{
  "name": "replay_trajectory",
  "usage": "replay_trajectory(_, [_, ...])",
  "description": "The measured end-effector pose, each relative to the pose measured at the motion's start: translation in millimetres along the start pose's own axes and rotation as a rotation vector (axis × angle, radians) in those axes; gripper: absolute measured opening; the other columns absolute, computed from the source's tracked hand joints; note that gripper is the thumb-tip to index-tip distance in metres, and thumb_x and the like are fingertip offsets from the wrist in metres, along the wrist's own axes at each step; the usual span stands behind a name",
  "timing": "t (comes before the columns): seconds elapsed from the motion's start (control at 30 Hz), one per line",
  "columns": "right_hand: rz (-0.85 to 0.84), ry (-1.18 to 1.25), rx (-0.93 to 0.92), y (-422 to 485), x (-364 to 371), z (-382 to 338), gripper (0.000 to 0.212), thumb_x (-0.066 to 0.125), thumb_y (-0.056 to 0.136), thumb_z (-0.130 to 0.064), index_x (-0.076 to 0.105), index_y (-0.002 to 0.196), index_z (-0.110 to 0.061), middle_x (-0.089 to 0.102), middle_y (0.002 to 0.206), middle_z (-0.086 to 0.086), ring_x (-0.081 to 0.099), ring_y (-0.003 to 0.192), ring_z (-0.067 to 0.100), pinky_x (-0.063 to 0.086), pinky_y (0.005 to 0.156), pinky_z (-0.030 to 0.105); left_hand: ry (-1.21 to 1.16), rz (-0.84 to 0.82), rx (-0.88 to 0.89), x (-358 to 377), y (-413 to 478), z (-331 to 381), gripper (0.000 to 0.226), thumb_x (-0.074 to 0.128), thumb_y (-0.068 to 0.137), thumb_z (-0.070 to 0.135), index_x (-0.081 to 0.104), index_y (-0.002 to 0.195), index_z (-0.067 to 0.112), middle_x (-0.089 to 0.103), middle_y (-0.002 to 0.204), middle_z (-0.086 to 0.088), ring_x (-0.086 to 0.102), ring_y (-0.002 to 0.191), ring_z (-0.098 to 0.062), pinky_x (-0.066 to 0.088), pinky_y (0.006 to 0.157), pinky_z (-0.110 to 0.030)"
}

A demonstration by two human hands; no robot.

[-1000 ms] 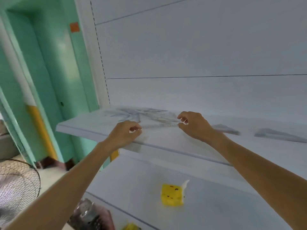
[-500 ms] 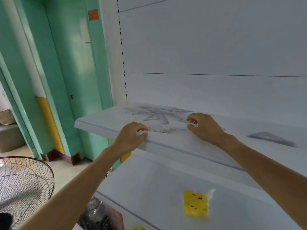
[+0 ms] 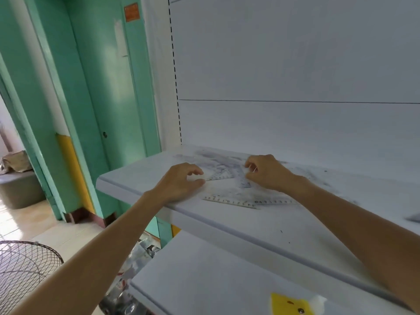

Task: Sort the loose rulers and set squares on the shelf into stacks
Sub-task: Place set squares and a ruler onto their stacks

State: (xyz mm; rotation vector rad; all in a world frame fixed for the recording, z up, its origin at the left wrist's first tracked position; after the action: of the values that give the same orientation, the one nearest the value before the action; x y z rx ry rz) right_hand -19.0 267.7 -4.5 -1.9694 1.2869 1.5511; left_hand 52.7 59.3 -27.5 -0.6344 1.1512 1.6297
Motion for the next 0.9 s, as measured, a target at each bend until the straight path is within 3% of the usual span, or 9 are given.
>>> replay_trajectory(0.17, [-0.055,-0.078,0.063,24,18,-4,0.036,0.054,0.091,-0.031,0.058,0.103,0.002,0.064,0.099,0.017,0.060,0.082,0.026,0.050,0.074,0.035,0.005,0.027,0.022,1,23,-21,0.024,0.058,0.089,0.031,0.063,0.109,0.018,0.061,0.116,0.000,0.051,0.100,-0.010,0.034,0.085,-0.020])
replay_trajectory(0.3, [-0.105,-0.168,0.100,38,24,-8,0.041,0.058,0.087,-0.036,0.059,0.100,0.003,0.064,0.097,0.017,0.062,0.088,0.029,0.051,0.075,0.037,0.048,0.029,-0.006,0,50,-43,0.028,0.058,0.088,0.030,0.061,0.112,0.016,0.060,0.120,-0.004,0.052,0.109,-0.018,0.035,0.090,-0.025])
replay_trajectory(0.43, [-0.110,-0.213,0.169,47,25,-9,0.026,0.060,0.084,-0.029,0.052,0.069,-0.009,0.053,0.069,0.007,0.051,0.062,0.020,0.043,0.057,0.029,0.035,-0.048,-0.077,5,78,-63,0.052,0.060,0.086,0.037,0.046,0.130,0.014,0.050,0.134,-0.003,0.046,0.122,-0.021,0.035,0.098,-0.029])
replay_trajectory(0.53, [-0.110,-0.263,0.182,49,25,-11,0.029,0.058,0.084,-0.032,0.061,0.085,-0.003,0.064,0.084,0.011,0.059,0.074,0.023,0.049,0.069,0.029,0.055,-0.170,-0.046,16,94,-65,0.061,0.056,0.087,0.045,0.039,0.138,0.017,0.045,0.141,-0.002,0.041,0.128,-0.022,0.032,0.106,-0.036])
replay_trajectory(0.63, [-0.104,-0.302,0.188,49,24,-14,0.038,0.056,0.086,-0.033,0.062,0.106,-0.002,0.066,0.106,0.013,0.064,0.093,0.025,0.054,0.081,0.035,0.078,-0.187,0.056,24,102,-60,0.047,0.054,0.089,0.042,0.051,0.130,0.018,0.052,0.136,-0.003,0.046,0.125,-0.023,0.035,0.105,-0.039])
replay_trajectory(0.8, [-0.068,-0.303,0.247,52,17,-18,0.022,0.053,0.085,-0.019,0.061,0.094,0.000,0.065,0.093,0.014,0.064,0.085,0.027,0.053,0.073,0.036,0.253,-0.169,0.246,19,100,-47,0.028,0.041,0.097,0.030,0.060,0.113,0.018,0.060,0.119,0.001,0.052,0.112,-0.022,0.039,0.095,-0.041])
replay_trajectory(0.9, [-0.014,-0.267,0.347,53,10,-17,0.013,0.054,0.080,-0.007,0.062,0.088,0.000,0.067,0.088,0.014,0.065,0.073,0.025,0.052,0.066,0.031,0.354,-0.143,0.267,13,95,-47,0.032,0.035,0.097,0.016,0.053,0.123,0.019,0.056,0.124,-0.001,0.050,0.115,-0.024,0.037,0.092,-0.039])
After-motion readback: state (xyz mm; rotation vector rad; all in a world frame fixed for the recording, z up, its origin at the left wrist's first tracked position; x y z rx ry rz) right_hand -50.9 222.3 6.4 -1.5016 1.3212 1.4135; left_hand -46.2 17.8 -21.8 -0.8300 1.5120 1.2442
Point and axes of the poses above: each hand's wrist, its own y-axis towards the middle knuckle, its own x-axis out of the palm, z = x × y, the point moved 4 cm from there along y, towards the middle knuckle
